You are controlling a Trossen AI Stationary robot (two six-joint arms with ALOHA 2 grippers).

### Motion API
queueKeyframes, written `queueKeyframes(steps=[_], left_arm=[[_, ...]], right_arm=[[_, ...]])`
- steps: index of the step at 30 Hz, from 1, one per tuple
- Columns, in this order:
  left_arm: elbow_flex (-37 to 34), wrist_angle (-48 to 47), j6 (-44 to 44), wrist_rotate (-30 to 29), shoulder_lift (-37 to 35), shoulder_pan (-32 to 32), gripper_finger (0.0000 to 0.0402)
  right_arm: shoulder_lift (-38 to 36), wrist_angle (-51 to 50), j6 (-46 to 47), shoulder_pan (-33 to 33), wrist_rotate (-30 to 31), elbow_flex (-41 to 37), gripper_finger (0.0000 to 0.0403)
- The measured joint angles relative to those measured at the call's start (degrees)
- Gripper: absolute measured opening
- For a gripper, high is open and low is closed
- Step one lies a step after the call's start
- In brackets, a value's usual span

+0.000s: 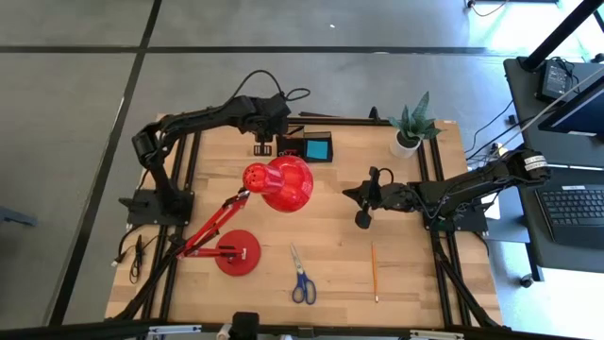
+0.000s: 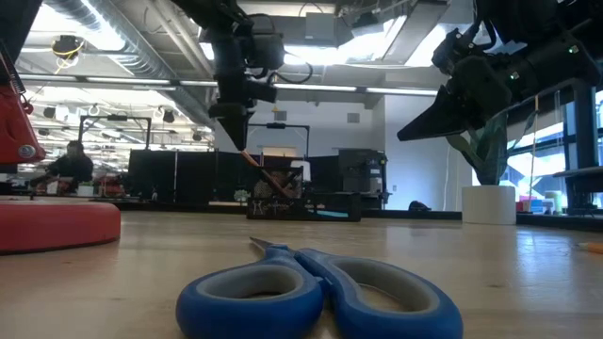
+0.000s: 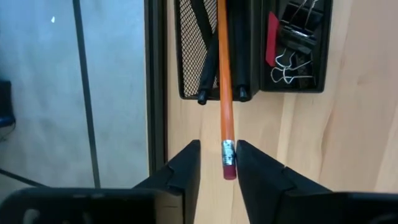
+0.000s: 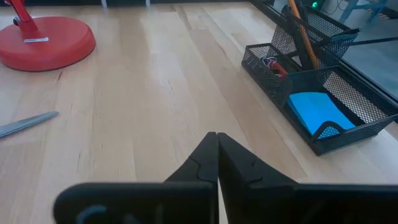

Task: Pick and place office supplies into organizer
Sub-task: Put the top pencil into the desk organizer, then put the pencil into the desk organizer

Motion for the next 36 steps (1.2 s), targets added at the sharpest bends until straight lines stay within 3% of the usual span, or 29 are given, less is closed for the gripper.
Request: queueKeyframes(steps=[12, 20, 32, 36], left_arm=[[6.0, -0.4, -1.9, 0.9, -0.2, -0.4, 0.0125], [6.3, -1.4, -2.5, 13.8, -2.2, -2.6, 0.0127], [6.1, -3.5, -9.1, 22.8, -8.2, -3.5, 0.0127], [0.5, -1.3, -10.5, 25.8, -12.4, -3.1, 0.0127]], right_arm=[[0.0, -1.3, 0.4, 0.0, 0.0, 0.0, 0.0007], [0.0, -2.6, 0.5, 0.0, 0.0, 0.0, 0.0007], [0.0, -6.0, 3.7, 1.7, -0.1, 0.0, 0.0007], [0.0, -6.2, 3.8, 2.3, -0.1, 0.0, 0.0007]])
